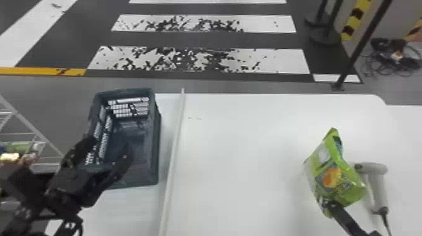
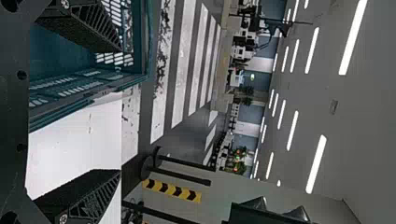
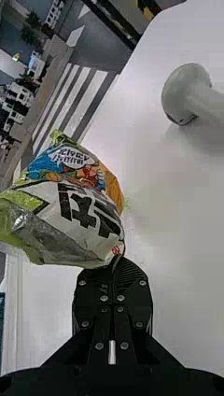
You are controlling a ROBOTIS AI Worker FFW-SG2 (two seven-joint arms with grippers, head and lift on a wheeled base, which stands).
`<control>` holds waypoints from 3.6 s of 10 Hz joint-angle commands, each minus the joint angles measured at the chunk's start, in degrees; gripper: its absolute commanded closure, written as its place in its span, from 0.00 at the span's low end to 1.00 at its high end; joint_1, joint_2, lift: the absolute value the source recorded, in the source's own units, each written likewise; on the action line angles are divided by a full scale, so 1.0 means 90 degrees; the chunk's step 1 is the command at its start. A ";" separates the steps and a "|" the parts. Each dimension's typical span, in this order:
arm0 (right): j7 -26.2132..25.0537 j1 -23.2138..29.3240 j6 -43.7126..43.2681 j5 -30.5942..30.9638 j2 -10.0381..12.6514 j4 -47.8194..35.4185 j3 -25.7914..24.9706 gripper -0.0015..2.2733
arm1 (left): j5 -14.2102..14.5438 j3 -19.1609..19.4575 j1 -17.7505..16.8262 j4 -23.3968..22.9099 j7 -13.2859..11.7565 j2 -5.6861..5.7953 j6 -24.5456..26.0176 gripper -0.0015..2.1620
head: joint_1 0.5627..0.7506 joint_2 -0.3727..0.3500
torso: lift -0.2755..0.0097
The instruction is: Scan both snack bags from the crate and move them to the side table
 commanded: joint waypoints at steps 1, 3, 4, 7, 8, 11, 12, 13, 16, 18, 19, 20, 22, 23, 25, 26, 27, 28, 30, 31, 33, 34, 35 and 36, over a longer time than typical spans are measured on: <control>-0.0222 0.0045 -0.0196 -0.0350 0.0015 -0.0003 -0.0101 0.99 | -0.0058 -0.0069 0.0010 0.0010 0.0000 0.0010 0.0005 0.03 | 0.70 0.54 | 0.86; -0.0759 0.0114 -0.0079 -0.0526 0.0015 -0.0051 -0.0189 0.99 | -0.0126 -0.0137 0.0000 -0.0019 0.0000 0.0010 0.0005 0.03 | 0.70 0.46 | 0.86; -0.0984 0.0172 -0.0020 -0.0535 0.0015 -0.0169 -0.0140 0.99 | -0.0195 -0.0157 -0.0010 -0.0019 0.0029 0.0010 0.0005 0.03 | 0.70 0.45 | 0.86; -0.1267 0.0338 0.0507 -0.0565 0.0015 -0.0481 0.0250 0.99 | -0.0195 -0.0177 -0.0019 0.0000 0.0039 0.0010 0.0005 0.03 | 0.70 0.48 | 0.86; -0.1384 0.0348 0.0741 -0.0643 0.0015 -0.0530 0.0367 0.99 | -0.0205 -0.0177 -0.0019 0.0010 0.0039 0.0010 0.0005 0.03 | 0.70 0.52 | 0.86; -0.1638 0.0348 0.0937 -0.0662 0.0015 -0.0637 0.0416 0.82 | -0.0234 -0.0177 -0.0019 0.0059 0.0048 0.0029 -0.0054 0.03 | 0.70 0.63 | 0.86; -0.1872 0.0358 0.0956 -0.0633 0.0015 -0.0725 0.0436 0.15 | -0.0234 -0.0177 -0.0029 0.0059 0.0058 0.0039 -0.0054 0.03 | 0.70 0.64 | 0.86; -0.1989 0.0358 0.0976 -0.0643 0.0015 -0.0755 0.0465 0.00 | -0.0234 -0.0177 -0.0039 0.0059 0.0048 0.0039 -0.0054 0.03 | 0.70 0.64 | 0.86; -0.2107 0.0319 0.0956 -0.0652 0.0015 -0.0745 0.0514 0.00 | -0.0234 -0.0177 -0.0029 0.0059 0.0039 0.0039 -0.0093 0.03 | 0.70 0.64 | 0.86; -0.2097 0.0358 0.0976 -0.0623 0.0015 -0.0833 0.0465 0.03 | -0.0234 -0.0177 -0.0029 0.0069 0.0048 0.0029 -0.0132 0.03 | 0.70 0.65 | 0.86; -0.1999 0.0397 0.0976 -0.0526 0.0015 -0.0969 0.0416 0.04 | -0.0234 -0.0177 -0.0029 0.0078 0.0048 0.0010 -0.0151 0.03 | 0.70 0.65 | 0.86; -0.1833 0.0426 0.0976 -0.0233 0.0015 -0.1145 0.0387 0.04 | -0.0234 -0.0177 -0.0029 0.0078 0.0058 0.0010 -0.0151 0.03 | 0.70 0.64 | 0.86; -0.1286 0.0250 0.0839 0.0676 0.0015 -0.1262 0.0377 0.05 | -0.0234 -0.0118 -0.0039 0.0059 0.0058 0.0010 -0.0191 0.03 | 0.70 0.63 | 0.86; -0.0954 0.0065 0.0761 0.1203 0.0015 -0.1223 0.0377 0.05 | -0.0234 -0.0089 -0.0039 0.0049 0.0058 0.0010 -0.0191 0.03 | 0.70 0.62 | 0.86; 0.0022 -0.0433 0.0234 0.2375 0.0015 -0.0813 0.0367 0.06 | -0.0234 -0.0059 -0.0029 0.0029 0.0058 0.0010 -0.0191 0.03 | 0.70 0.59 | 0.86; 0.0442 -0.0707 0.0019 0.2863 0.0015 -0.0530 0.0348 0.06 | -0.0234 -0.0059 -0.0010 0.0029 0.0058 0.0010 -0.0210 0.03 | 0.70 0.57 | 0.86; 0.0960 -0.0892 -0.0177 0.3166 0.0015 -0.0315 0.0221 0.08 | -0.0234 -0.0059 0.0010 0.0029 0.0068 0.0010 -0.0230 0.03 | 0.70 0.55 | 0.86; 0.1282 -0.0951 -0.0196 0.3342 0.0015 -0.0247 0.0143 0.26 | -0.0234 -0.0050 0.0029 0.0020 0.0068 0.0010 -0.0249 0.03 | 0.70 0.54 | 0.86; 0.1643 -0.1000 -0.0196 0.3723 0.0015 -0.0198 0.0162 0.84 | -0.0273 -0.0050 0.0039 0.0020 0.0068 0.0000 -0.0308 0.03 | 0.70 0.52 | 0.86; 0.1673 -0.1000 -0.0294 0.3957 0.0015 -0.0169 0.0250 0.99 | -0.0312 -0.0069 0.0049 0.0010 0.0078 0.0000 -0.0308 0.03 | 0.70 0.53 | 0.86; 0.1653 -0.0951 -0.0997 0.4308 0.0015 -0.0022 0.0475 0.99 | -0.0322 -0.0079 0.0059 0.0010 0.0078 -0.0020 -0.0308 0.03 | 0.70 0.53 | 0.86; 0.1614 -0.0892 -0.1407 0.4601 0.0015 0.0007 0.0641 0.99 | -0.0332 -0.0079 0.0068 0.0010 0.0078 -0.0010 -0.0308 0.03 | 0.70 0.53 | 0.86; 0.1555 -0.0804 -0.1778 0.4865 0.0015 0.0046 0.0778 0.99 | -0.0332 -0.0079 0.0068 0.0010 0.0078 -0.0020 -0.0308 0.03 | 0.70 0.53 | 0.86; 0.1497 -0.0716 -0.2091 0.4992 0.0015 0.0144 0.0895 0.99 | -0.0332 -0.0079 0.0068 0.0000 0.0068 -0.0010 -0.0327 0.03 | 0.70 0.54 | 0.86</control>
